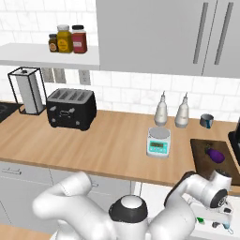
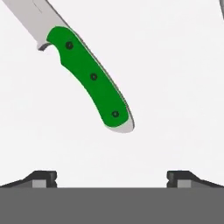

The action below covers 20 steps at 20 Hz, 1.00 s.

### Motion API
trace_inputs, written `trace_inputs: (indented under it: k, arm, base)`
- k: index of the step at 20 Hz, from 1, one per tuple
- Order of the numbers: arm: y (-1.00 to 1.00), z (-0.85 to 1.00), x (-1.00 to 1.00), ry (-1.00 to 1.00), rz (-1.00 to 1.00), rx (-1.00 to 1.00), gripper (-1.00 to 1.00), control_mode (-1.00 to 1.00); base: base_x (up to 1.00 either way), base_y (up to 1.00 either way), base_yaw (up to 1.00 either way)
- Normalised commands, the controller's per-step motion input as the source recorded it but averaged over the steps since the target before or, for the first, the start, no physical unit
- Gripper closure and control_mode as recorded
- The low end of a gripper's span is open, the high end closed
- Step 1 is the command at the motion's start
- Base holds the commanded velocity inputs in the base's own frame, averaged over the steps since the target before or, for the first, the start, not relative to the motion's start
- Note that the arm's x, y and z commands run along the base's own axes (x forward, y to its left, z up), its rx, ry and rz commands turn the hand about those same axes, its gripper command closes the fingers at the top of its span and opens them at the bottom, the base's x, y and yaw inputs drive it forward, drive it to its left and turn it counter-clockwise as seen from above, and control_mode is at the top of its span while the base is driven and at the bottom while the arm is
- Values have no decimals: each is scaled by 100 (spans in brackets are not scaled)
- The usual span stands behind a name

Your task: Place the appropriate cutting tool for cutting the eggplant skin on the cutting board.

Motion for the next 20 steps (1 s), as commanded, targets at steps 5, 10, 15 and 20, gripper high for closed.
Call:
trace_inputs:
  k: [5, 10, 15, 20]
  arm:
    - [-25, -99, -9, 1, 3, 11, -100, -100]
    - [-14, -53, -60, 2, 3, 5, -100, -100]
    - [0, -7, -100, 9, 1, 4, -100, -100]
    - [0, -19, -79, 10, 2, 5, -100, -100]
  base:
    - [0, 0, 0]
    - [0, 0, 0]
    - [0, 0, 0]
    - [0, 0, 0]
